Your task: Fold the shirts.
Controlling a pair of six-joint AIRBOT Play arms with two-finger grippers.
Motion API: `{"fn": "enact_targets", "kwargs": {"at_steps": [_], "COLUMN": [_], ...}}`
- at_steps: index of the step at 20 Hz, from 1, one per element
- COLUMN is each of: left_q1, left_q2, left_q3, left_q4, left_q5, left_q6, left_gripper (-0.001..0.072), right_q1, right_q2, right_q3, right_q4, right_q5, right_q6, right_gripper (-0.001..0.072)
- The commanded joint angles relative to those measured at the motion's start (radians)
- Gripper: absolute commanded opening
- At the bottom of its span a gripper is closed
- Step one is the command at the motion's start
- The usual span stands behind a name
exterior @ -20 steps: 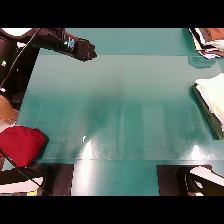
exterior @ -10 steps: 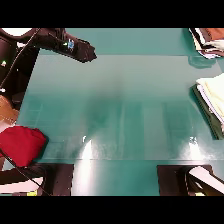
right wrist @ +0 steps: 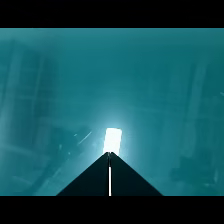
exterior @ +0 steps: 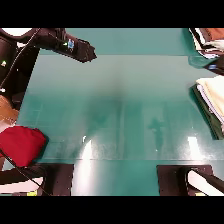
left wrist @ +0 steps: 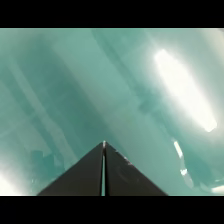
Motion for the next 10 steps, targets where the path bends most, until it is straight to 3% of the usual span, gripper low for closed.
{"fn": "enact_targets", "kwargs": {"at_steps": [1,10], "left_q1": [0.000,0.000], "left_q2": [0.000,0.000], "left_q3": [0.001,0.001], "left_q4": [0.000,0.000], "left_q5": [0.033,0.035], "left_q6": [0.000,0.000], "left_gripper": [0.0022,0.0022], "right_q1": [0.167,0.199], "right_q2": [-0.001,-0.001], "right_q3": [0.002,0.003], "right_q4": [-0.060,-0.084], "right_q5": [-0.029,-0.013], "right_q6": [-0.013,-0.013], "right_gripper": [0.0017,0.0017]}}
